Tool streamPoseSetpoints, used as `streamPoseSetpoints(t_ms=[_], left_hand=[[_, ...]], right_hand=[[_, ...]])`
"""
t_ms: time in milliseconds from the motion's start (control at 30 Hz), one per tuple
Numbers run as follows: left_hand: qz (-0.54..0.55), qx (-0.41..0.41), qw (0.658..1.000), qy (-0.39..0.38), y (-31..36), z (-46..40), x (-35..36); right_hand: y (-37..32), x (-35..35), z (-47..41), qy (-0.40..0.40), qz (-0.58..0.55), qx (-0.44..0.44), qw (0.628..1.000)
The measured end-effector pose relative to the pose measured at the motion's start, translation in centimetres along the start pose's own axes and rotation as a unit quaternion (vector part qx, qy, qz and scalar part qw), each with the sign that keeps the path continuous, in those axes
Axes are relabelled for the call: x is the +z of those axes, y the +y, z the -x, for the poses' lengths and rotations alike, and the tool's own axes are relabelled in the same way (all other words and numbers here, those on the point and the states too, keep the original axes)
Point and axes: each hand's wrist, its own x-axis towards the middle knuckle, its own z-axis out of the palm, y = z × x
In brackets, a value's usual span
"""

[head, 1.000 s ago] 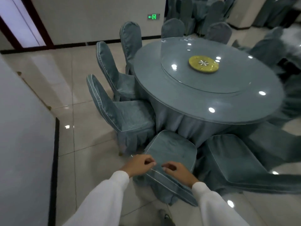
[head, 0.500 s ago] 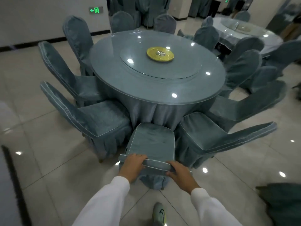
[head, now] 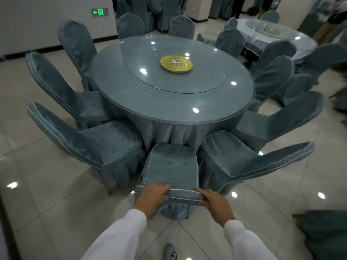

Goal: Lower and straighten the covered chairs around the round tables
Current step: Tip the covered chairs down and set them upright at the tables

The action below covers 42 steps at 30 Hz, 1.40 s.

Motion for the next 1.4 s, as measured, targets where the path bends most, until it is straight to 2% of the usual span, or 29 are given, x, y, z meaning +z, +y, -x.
streamPoseSetpoints(t_ms=[300,467,567,700,900,1033,1167,1400], left_hand=[[0.02,-0.06,0.998,-0.017,0.6,-4.7,-0.8],[0.039,-0.056,0.997,-0.03,0.6,-4.3,-1.5],[0.059,-0.06,0.995,-0.048,0.4,-4.0,-2.6],[0.158,-0.082,0.98,-0.091,-1.1,-3.4,-4.8],[0.204,-0.142,0.969,-0.009,-4.9,-1.8,-8.0],[0.21,-0.179,0.96,0.043,-9.2,-0.4,-10.0],[0.225,-0.194,0.951,0.089,-15.1,1.3,-12.0],[0.237,-0.203,0.941,0.13,-26.0,3.9,-16.6]], right_hand=[[2.0,-1.5,-4.1,-0.015,-0.038,-0.002,0.999],[2.7,-1.6,-4.9,-0.075,-0.072,-0.033,0.994],[2.4,-2.8,-6.0,-0.108,-0.137,-0.038,0.984],[-0.5,-4.7,-8.2,-0.113,-0.232,-0.031,0.966],[-6.4,-4.8,-13.4,-0.104,-0.25,-0.055,0.961],[-10.9,-3.0,-16.1,-0.133,-0.241,-0.069,0.959],[-16.4,-0.9,-19.1,-0.16,-0.229,-0.076,0.957],[-27.6,1.8,-25.0,-0.161,-0.195,-0.095,0.963]])
